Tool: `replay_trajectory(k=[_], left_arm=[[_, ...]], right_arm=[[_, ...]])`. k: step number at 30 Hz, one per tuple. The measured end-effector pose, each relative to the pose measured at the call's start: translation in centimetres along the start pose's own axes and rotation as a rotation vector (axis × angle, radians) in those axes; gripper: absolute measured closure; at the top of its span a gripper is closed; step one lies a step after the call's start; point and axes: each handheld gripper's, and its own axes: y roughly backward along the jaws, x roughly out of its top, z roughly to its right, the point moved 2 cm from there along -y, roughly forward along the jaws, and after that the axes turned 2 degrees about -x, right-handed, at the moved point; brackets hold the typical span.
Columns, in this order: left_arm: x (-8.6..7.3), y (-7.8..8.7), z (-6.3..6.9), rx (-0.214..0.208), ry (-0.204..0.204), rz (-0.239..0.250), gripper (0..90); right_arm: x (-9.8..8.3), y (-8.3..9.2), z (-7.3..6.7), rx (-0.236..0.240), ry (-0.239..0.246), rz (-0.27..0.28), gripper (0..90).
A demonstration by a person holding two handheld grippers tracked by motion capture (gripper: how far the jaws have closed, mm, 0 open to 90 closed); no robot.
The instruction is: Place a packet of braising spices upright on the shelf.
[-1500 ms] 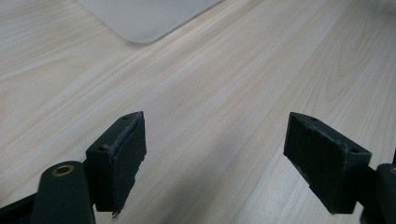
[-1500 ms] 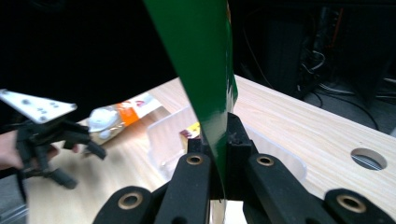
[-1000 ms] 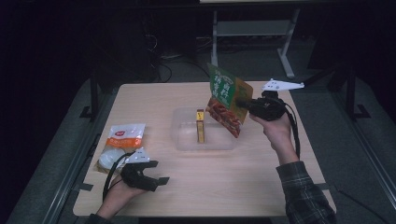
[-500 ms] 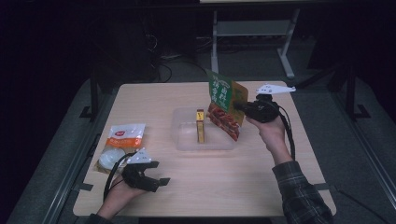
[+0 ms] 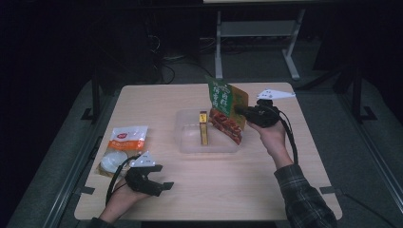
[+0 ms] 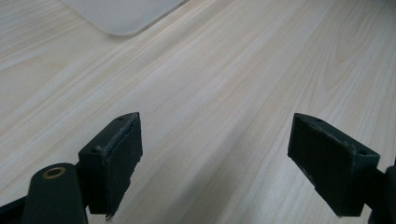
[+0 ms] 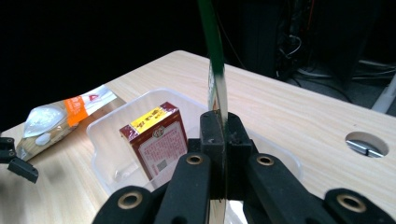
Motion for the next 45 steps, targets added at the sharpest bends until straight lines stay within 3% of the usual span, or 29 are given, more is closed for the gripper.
replay_trajectory(k=[10, 16, 17, 19, 26, 33, 36, 41, 45], left_arm=[[0.0, 0.0, 0.1, -0.008, 0.0, -0.007, 17.3], [0.0, -0.2, 0.2, -0.011, 0.0, -0.012, 17.3], [0.0, -0.2, 0.1, -0.012, -0.013, -0.023, 17.3], [0.0, -0.4, 0.2, -0.015, 0.0, -0.019, 17.3], [0.0, -0.3, 0.2, -0.014, -0.002, -0.019, 17.3], [-0.1, -0.4, 0.2, -0.015, -0.009, -0.027, 17.3], [-0.1, -0.3, 0.1, -0.011, -0.007, -0.022, 17.3], [-0.1, -0.1, 0.0, -0.005, -0.012, -0.025, 17.3], [0.0, 0.2, -0.2, 0.015, -0.013, -0.034, 17.3]], right_arm=[[-0.8, -0.4, -0.1, 0.018, -0.004, -0.038, 89.0], [-1.3, -0.4, -0.1, 0.017, 0.003, -0.093, 87.4], [-1.4, -0.4, -0.1, 0.013, 0.01, -0.097, 85.4], [-1.7, -0.4, 0.0, 0.0, 0.013, -0.123, 80.0], [-2.3, -0.1, 0.2, -0.043, 0.003, -0.164, 48.2], [-3.1, 1.2, 0.0, -0.031, 0.003, -0.193, 26.1], [-3.8, 2.1, -0.4, -0.025, 0.023, -0.191, 25.0], [-6.0, 3.7, -1.3, -0.016, 0.059, -0.246, 23.7], [-7.6, 4.5, -1.9, -0.002, 0.082, -0.259, 23.7]])
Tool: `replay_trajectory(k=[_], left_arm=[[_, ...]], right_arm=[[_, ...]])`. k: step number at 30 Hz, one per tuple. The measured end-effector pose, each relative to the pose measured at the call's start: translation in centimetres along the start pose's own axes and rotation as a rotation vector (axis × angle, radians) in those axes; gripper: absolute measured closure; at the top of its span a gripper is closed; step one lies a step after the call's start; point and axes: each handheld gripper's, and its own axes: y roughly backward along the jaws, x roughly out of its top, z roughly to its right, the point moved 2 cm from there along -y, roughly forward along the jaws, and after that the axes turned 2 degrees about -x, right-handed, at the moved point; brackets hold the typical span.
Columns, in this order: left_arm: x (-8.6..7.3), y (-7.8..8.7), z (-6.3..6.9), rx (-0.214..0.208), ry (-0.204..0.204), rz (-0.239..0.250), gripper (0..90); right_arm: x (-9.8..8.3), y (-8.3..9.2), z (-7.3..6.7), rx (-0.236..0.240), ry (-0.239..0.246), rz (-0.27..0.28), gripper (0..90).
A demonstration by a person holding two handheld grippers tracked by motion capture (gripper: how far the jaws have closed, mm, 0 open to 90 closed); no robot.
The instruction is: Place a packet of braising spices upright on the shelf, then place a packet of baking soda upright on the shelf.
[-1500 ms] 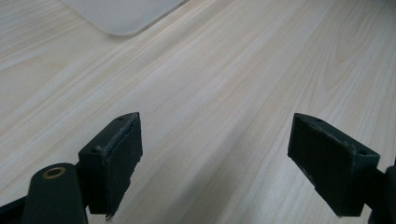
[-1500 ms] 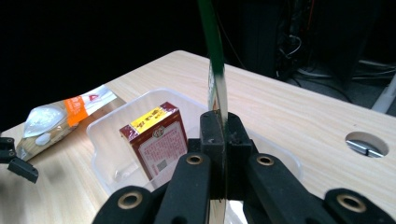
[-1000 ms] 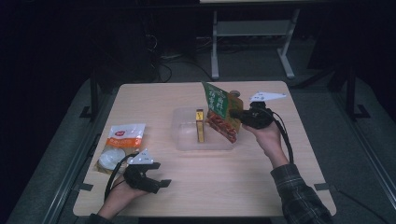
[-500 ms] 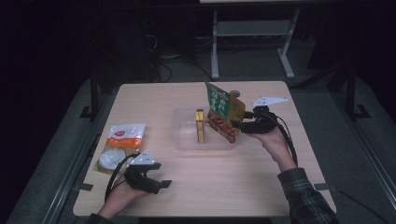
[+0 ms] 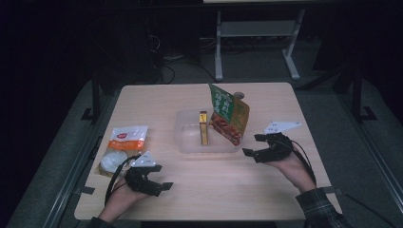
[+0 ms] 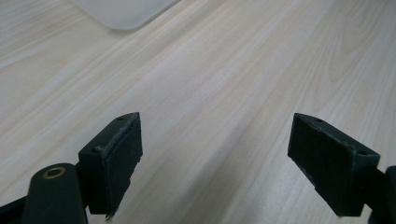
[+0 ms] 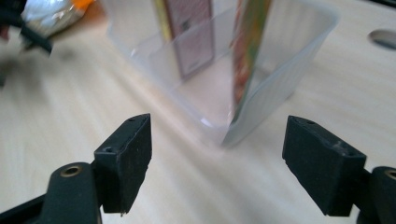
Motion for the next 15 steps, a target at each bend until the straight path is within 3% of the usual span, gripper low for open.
replay_trajectory(k=[1, 2, 10, 15], left_arm=[[0.0, 0.1, 0.0, 0.004, 0.019, 0.011, 17.3], [0.0, 0.2, -0.2, 0.016, 0.006, 0.007, 17.3], [-0.3, 1.7, -1.8, 0.098, 0.036, 0.005, 17.4], [-0.6, 2.9, -3.3, 0.16, 0.087, 0.015, 17.4]], right_arm=[[-0.6, 0.1, -0.3, 0.008, 0.01, -0.005, 23.7], [-1.0, 0.2, -0.5, 0.013, 0.019, -0.014, 23.6], [-3.6, 0.4, -2.1, 0.061, 0.025, -0.029, 23.6], [-5.0, 0.4, -3.2, 0.085, 0.031, -0.058, 22.9]])
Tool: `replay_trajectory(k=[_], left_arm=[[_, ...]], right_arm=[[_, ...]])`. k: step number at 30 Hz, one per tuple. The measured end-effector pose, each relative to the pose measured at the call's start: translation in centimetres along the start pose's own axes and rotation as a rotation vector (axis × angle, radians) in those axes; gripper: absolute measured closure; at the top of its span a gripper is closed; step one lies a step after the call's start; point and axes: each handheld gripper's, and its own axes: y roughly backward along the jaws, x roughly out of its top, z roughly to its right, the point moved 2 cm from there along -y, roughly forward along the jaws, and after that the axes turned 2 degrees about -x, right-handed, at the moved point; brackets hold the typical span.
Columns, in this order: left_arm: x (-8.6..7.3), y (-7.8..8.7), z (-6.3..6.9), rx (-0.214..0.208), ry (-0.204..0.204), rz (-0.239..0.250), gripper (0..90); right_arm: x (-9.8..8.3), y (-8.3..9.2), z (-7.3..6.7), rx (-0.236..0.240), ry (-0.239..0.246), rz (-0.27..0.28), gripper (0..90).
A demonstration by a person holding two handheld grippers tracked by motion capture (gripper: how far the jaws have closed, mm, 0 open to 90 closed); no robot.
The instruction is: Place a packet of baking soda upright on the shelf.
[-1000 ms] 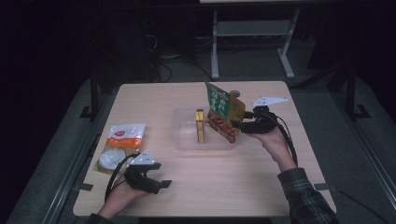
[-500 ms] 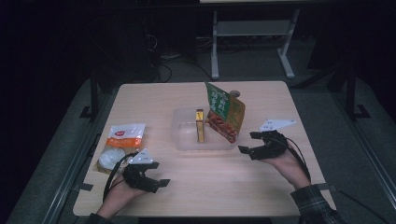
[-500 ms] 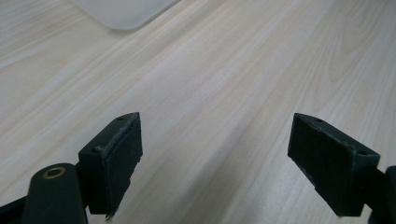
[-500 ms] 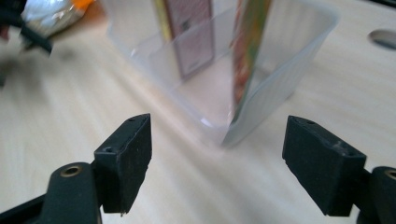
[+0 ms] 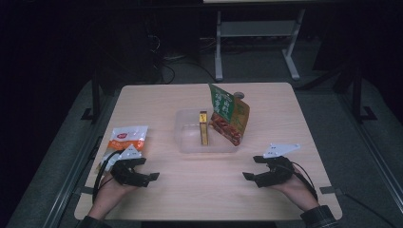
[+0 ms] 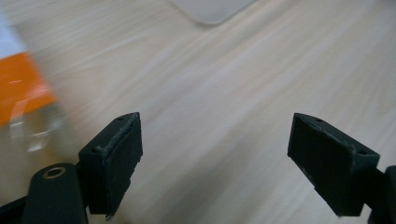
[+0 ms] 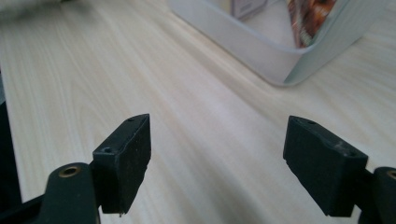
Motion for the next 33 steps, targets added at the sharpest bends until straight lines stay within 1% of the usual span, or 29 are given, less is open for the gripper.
replay_trajectory(k=[1, 2, 4, 6, 7, 9, 10, 11, 13, 15, 16, 17, 19, 23, 24, 25, 27, 30, 31, 32, 33], left_arm=[[0.0, 0.2, -0.5, 0.013, 0.003, -0.007, 17.4], [0.0, 0.4, -0.9, 0.025, 0.017, -0.004, 17.4], [-0.1, 0.7, -2.0, 0.057, 0.022, -0.003, 17.4], [-0.2, 1.0, -3.2, 0.097, 0.042, 0.0, 17.4], [-0.3, 1.1, -3.8, 0.115, 0.06, 0.006, 17.4], [-0.5, 1.5, -5.0, 0.153, 0.084, 0.003, 17.4], [-0.6, 1.7, -5.6, 0.169, 0.103, 0.009, 17.2], [-0.7, 1.9, -6.2, 0.185, 0.11, 0.006, 17.2], [-1.0, 2.3, -7.4, 0.218, 0.138, 0.006, 16.8], [-1.1, 2.7, -8.3, 0.247, 0.159, 0.01, 16.4], [-1.2, 2.8, -8.7, 0.255, 0.165, 0.015, 16.3], [-1.3, 2.9, -9.3, 0.266, 0.188, 0.024, 16.2], [-1.4, 3.1, -10.2, 0.284, 0.212, 0.027, 15.9], [-1.7, 3.4, -11.9, 0.319, 0.245, 0.03, 15.7], [-1.8, 3.4, -12.2, 0.32, 0.258, 0.031, 15.7], [-2.1, 3.3, -12.8, 0.322, 0.288, 0.024, 15.7], [-2.4, 3.1, -13.5, 0.314, 0.305, 0.005, 15.8], [-2.9, 2.6, -14.2, 0.278, 0.331, -0.03, 17.9], [-3.0, 2.5, -14.4, 0.247, 0.345, -0.028, 19.6], [-3.1, 2.4, -14.4, 0.237, 0.359, -0.023, 22.0], [-3.2, 2.5, -14.5, 0.217, 0.368, -0.019, 23.5]], right_arm=[[-0.2, 0.1, -0.2, 0.004, -0.001, 0.0, 22.8], [-0.3, 0.2, -0.4, 0.006, 0.001, 0.001, 22.9], [-0.6, 0.3, -0.7, 0.008, -0.001, 0.001, 22.9], [-1.0, 0.3, -0.9, 0.013, -0.006, -0.009, 22.9], [-1.1, 0.2, -1.0, 0.016, -0.001, -0.011, 22.9], [-1.3, 0.1, -1.0, 0.02, 0.001, -0.021, 22.9], [-1.3, 0.0, -1.1, 0.02, 0.002, -0.023, 22.9], [-1.3, 0.0, -1.1, 0.022, 0.004, -0.022, 22.9], [-1.3, -0.1, -1.2, 0.024, -0.001, -0.033, 22.9], [-1.3, -0.3, -1.2, 0.029, 0.003, -0.036, 22.9], [-1.3, -0.3, -1.2, 0.028, 0.002, -0.04, 22.9], [-1.3, -0.3, -1.2, 0.029, -0.001, -0.041, 22.9], [-1.2, -0.4, -1.3, 0.032, 0.001, -0.039, 22.9], [-1.3, -0.4, -1.2, 0.031, -0.003, -0.043, 22.9], [-1.3, -0.4, -1.2, 0.031, -0.002, -0.044, 22.9], [-1.3, -0.4, -1.2, 0.032, -0.003, -0.043, 22.9], [-1.3, -0.4, -1.2, 0.033, -0.001, -0.044, 22.9], [-1.3, -0.4, -1.3, 0.034, 0.0, -0.047, 22.9], [-1.3, -0.4, -1.3, 0.034, -0.002, -0.048, 22.9], [-1.3, -0.4, -1.3, 0.035, -0.003, -0.048, 22.9], [-1.3, -0.4, -1.3, 0.034, -0.003, -0.048, 22.9]])
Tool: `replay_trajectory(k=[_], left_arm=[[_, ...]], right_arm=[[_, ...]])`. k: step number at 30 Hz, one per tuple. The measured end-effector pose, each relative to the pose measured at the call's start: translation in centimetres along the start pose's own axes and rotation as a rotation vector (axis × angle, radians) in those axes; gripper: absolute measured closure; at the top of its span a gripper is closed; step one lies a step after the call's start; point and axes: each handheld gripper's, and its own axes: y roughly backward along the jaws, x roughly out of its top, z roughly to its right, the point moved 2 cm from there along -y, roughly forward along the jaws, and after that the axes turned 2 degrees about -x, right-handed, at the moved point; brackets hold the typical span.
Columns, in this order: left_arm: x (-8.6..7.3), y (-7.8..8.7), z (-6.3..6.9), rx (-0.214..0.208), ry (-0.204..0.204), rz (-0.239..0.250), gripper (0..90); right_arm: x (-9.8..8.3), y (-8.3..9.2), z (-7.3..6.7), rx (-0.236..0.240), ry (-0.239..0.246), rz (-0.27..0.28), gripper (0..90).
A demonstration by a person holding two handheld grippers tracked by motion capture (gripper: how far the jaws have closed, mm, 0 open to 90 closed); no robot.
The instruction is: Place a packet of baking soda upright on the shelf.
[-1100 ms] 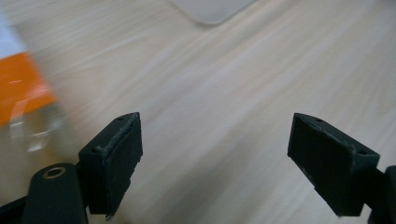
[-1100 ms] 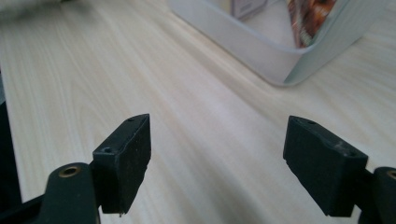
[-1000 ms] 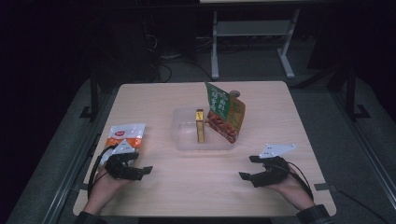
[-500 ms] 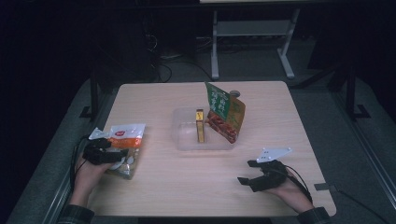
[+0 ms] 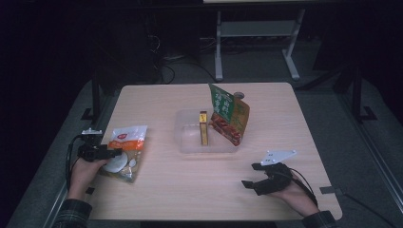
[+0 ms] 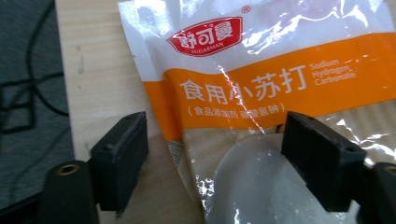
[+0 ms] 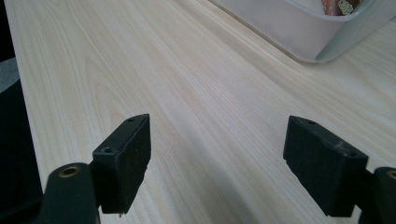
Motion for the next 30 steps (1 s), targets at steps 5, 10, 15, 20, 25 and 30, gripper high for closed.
replay_trajectory(k=[5, 10, 15, 20, 25, 30], left_arm=[[-0.3, -0.1, -0.3, -0.099, 0.04, 0.0, 40.4], [-0.4, -0.1, -0.1, -0.148, 0.032, 0.012, 62.6], [-0.5, 0.3, 0.3, -0.122, -0.031, 0.037, 87.2], [-0.3, 1.1, 1.2, -0.129, -0.066, 0.096, 89.2], [-0.1, 2.6, 2.5, -0.159, -0.073, 0.167, 89.5], [0.1, 4.3, 4.2, -0.192, -0.103, 0.24, 89.6]], right_arm=[[0.0, 0.0, -0.1, 0.0, 0.002, 0.001, 22.9], [0.1, -0.2, -0.1, 0.004, 0.016, 0.002, 23.0], [0.2, -0.4, -0.3, 0.015, 0.02, 0.004, 23.7], [0.9, -1.2, -0.8, 0.047, 0.032, 0.017, 25.2], [2.4, -2.5, -1.8, 0.121, 0.037, 0.049, 28.7], [4.4, -4.5, -2.9, 0.177, 0.042, 0.087, 30.1]])
